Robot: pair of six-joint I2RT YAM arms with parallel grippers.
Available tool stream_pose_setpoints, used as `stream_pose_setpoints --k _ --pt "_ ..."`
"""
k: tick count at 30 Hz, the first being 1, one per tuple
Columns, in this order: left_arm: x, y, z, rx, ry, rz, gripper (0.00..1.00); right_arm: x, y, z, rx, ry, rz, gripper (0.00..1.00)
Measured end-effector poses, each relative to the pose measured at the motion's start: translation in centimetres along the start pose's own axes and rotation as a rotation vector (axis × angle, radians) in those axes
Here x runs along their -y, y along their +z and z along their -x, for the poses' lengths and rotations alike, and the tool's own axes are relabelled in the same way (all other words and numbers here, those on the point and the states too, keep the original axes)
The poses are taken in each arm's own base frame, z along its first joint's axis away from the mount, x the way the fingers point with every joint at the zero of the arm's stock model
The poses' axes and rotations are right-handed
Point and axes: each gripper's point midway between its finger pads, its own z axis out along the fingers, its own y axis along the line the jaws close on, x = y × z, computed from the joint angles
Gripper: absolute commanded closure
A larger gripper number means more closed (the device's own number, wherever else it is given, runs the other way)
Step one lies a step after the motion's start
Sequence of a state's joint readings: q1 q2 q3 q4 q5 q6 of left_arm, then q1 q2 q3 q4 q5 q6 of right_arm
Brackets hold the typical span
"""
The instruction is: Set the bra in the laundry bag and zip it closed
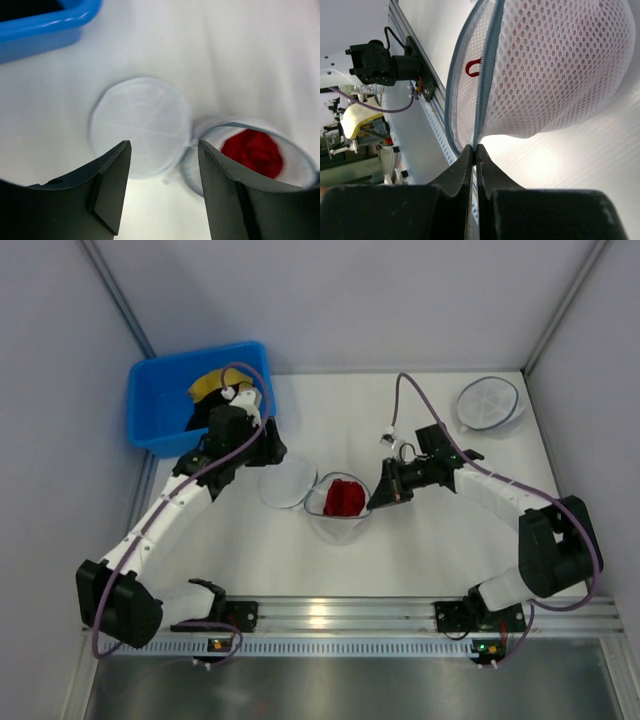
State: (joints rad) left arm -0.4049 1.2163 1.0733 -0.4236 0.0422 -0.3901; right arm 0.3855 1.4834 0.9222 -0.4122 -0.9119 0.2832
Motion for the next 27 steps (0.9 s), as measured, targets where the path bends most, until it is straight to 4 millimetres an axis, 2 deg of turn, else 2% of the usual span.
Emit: stream_pose_setpoints --k 2,4,7,10,13,16,24,25,26,27 --pt "-3.3 0.5 -0.7 -0.024 0.041 0.089 0.39 -0.2 -0.2 -0.1 0.003 -0.008 0.002 1.0" --pt "-5.7 1.5 -2.8 -0.097 0.075 0.147 0.39 -0.4 -0.3 -0.2 0.004 -0.01 0.003 1.0" --pt "-8.6 3.1 -6.7 -0.248 0.101 0.215 0.42 -0.6 -0.5 -0.2 0.007 -0.014 0.004 1.0" --pt "-10.5 4.5 -9.0 -0.345 0.113 0.255 0.46 -0.7 -0.6 -0.3 0.009 -0.019 0.004 1.0" --pt "-11.6 5.5 -10.5 -0.401 0.124 0.279 0.49 -0.7 -0.7 -0.5 0.006 -0.02 0.003 1.0" --pt "-12.1 6.4 -11.2 -0.42 0.133 0.283 0.55 -0.7 -0.7 -0.5 0.005 -0.021 0.003 1.0" --pt "-13.3 9.2 -13.2 -0.462 0.143 0.285 0.6 -0.6 -0.7 -0.9 -0.004 -0.01 0.001 1.0" --pt "-13.4 9.5 -13.1 -0.458 0.14 0.291 0.63 -0.5 -0.6 -1.1 -0.006 -0.007 0.0 1.0" --pt "-13.3 9.9 -12.7 -0.437 0.139 0.292 0.79 -0.5 -0.6 -1.2 -0.008 -0.004 0.0 1.0" --pt "-13.3 10.0 -12.5 -0.429 0.139 0.293 0.87 -0.4 -0.6 -1.3 -0.009 -0.002 -0.001 1.0"
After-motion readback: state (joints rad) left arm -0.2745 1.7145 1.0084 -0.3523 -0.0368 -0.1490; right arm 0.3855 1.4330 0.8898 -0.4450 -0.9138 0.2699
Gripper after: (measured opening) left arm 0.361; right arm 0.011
